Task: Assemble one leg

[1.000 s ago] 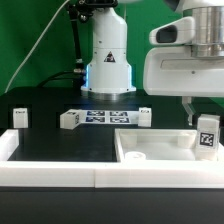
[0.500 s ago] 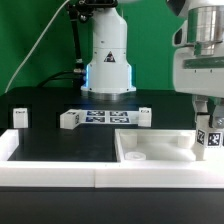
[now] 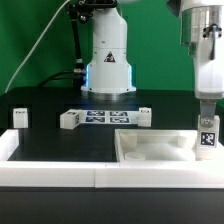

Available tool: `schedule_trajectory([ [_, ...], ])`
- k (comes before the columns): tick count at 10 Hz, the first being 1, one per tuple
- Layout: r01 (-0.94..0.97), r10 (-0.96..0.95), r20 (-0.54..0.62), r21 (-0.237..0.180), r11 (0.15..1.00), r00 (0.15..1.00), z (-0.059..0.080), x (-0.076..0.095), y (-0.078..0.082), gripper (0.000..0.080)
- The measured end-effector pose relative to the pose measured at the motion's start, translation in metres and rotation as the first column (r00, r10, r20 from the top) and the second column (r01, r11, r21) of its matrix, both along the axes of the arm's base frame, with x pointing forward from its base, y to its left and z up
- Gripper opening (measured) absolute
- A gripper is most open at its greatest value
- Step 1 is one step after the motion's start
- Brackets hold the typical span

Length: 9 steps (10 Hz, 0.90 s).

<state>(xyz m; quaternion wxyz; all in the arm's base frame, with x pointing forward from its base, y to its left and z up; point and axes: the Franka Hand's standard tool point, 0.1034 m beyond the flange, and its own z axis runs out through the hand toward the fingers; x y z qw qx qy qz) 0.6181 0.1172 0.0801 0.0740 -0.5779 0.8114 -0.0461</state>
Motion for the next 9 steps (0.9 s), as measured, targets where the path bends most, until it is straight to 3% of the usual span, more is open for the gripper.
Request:
schedule_trajectory([
  [1, -0.002, 0.002, 0.000, 0.000, 1.000, 1.000, -0.0001, 0.0000, 0.0001, 0.0407],
  [2, -0.048, 0.048, 0.001, -0.008, 0.999, 0.999, -0.0002, -0.0001, 0.0001, 0.0407],
  [3, -0.078, 0.078, 0.000, -0.013, 0.997, 0.997, -0.0003, -0.0003, 0.0010, 0.0599],
  [6, -0.351, 0.351, -0.009, -0.060, 0.935, 0.936, 0.0005, 0.0004, 0.0038, 0.0642],
  [9, -0.647, 0.648, -0.038, -0.119, 0.753, 0.761, -0.0015, 0.0004, 0.0046, 0.0649],
])
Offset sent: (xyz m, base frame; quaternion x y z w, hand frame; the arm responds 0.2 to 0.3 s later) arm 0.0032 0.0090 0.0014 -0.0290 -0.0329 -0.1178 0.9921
